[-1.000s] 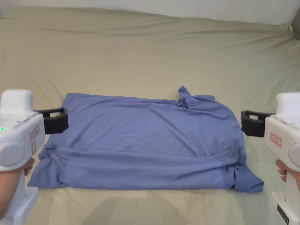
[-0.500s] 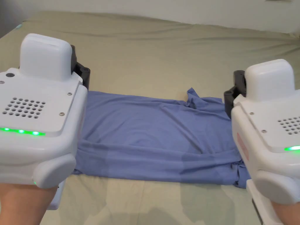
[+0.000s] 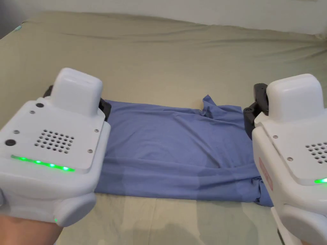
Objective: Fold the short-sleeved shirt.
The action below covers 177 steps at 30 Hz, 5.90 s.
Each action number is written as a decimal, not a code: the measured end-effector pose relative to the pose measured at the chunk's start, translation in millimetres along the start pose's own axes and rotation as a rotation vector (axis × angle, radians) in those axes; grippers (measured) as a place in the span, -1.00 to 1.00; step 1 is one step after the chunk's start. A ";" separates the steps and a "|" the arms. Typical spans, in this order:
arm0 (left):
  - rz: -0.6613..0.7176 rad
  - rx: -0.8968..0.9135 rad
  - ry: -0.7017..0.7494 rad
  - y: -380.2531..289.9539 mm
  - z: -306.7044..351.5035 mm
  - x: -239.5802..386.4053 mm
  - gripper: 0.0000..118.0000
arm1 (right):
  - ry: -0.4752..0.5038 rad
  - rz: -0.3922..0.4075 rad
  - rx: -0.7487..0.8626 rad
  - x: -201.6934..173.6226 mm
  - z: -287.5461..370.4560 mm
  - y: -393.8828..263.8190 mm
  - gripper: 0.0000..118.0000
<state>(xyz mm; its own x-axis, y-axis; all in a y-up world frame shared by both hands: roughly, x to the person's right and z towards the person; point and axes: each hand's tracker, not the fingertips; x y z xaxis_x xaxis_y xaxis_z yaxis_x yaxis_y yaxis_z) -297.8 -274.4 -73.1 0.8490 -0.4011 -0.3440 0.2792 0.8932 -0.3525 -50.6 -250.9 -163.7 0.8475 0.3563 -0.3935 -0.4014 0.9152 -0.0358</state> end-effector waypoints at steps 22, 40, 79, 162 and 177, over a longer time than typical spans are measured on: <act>0.380 -0.805 -0.084 -234.3 -154.2 -39.3 0.50 | -0.054 0.000 -0.239 48.5 -15.5 -70.1 -0.97; 0.132 -0.494 -0.113 -134.4 -85.4 -21.2 -0.90 | 0.029 -0.267 -0.939 97.9 -144.9 -239.2 0.97; 0.006 -0.789 -0.292 -214.6 -23.4 -35.5 -0.90 | 0.229 -0.366 -1.079 90.7 -14.9 -248.3 -0.81; 0.136 -0.627 -0.211 -145.7 -333.7 0.1 -0.98 | -0.013 -0.061 -0.425 53.3 -105.9 -95.4 -0.97; 0.085 -0.326 -0.210 -80.7 -213.7 -35.0 -0.98 | 0.013 -0.135 -0.816 101.9 -278.6 -206.4 0.86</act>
<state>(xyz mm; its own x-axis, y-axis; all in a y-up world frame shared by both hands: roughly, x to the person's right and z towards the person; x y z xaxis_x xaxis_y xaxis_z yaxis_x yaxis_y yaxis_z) -445.9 -375.9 -218.6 0.9457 -0.2479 -0.2101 0.0754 0.7963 -0.6001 21.8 -456.0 -452.3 0.9045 0.2460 -0.3483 -0.4264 0.5240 -0.7373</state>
